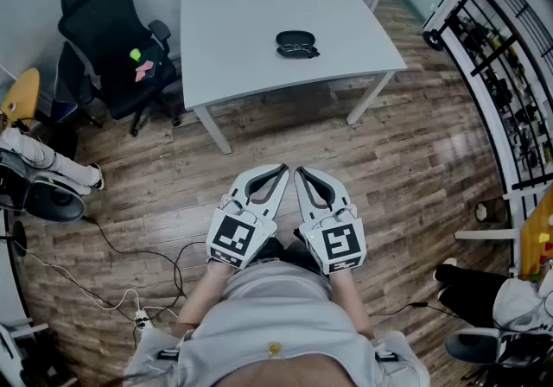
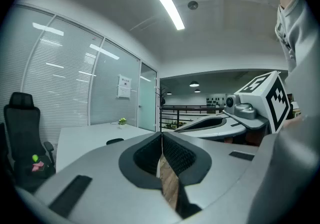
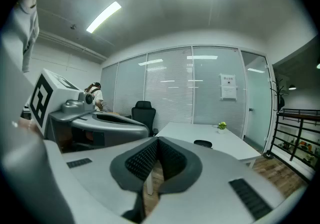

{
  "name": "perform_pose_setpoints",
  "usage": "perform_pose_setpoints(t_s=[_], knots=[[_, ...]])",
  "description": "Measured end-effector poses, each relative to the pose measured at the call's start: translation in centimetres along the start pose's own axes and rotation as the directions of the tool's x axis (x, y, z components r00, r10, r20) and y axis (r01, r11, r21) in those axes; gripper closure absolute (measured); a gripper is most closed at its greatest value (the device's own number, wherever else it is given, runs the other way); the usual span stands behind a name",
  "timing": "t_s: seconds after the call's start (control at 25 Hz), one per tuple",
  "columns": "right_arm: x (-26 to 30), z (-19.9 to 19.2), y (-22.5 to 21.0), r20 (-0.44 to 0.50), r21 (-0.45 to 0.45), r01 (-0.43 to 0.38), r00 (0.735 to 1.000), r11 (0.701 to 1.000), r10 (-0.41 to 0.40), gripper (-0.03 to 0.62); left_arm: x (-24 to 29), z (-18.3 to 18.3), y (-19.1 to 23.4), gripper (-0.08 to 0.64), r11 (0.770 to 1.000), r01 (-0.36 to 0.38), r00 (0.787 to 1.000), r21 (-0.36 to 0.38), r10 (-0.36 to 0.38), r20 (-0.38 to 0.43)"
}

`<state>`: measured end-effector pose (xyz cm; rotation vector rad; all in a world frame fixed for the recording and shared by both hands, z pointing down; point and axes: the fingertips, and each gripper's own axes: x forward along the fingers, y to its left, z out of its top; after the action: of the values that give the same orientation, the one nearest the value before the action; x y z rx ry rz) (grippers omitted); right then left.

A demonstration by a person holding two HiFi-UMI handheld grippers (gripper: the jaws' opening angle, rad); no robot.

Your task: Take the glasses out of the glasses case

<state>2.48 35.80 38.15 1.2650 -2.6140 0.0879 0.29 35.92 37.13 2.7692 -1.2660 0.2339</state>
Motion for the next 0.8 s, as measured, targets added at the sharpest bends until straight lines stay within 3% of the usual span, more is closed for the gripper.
perform_pose_setpoints(t_s=[0.48, 0.8], knots=[[-0.9, 0.3, 0.0, 0.034, 0.024, 0.023, 0.999, 0.999, -0.024, 0.574, -0.4, -0.2, -0.6, 0.529, 1.0, 0.018, 1.0, -0.011, -0.018, 0.0], [0.9, 0.7, -2.0, 0.051, 0.012, -0.005, 0.999, 1.0, 0.004, 0.574, 2.1, 0.2, 0.5, 0.529, 1.0, 0.006, 1.0, -0.011, -0.006, 0.0]])
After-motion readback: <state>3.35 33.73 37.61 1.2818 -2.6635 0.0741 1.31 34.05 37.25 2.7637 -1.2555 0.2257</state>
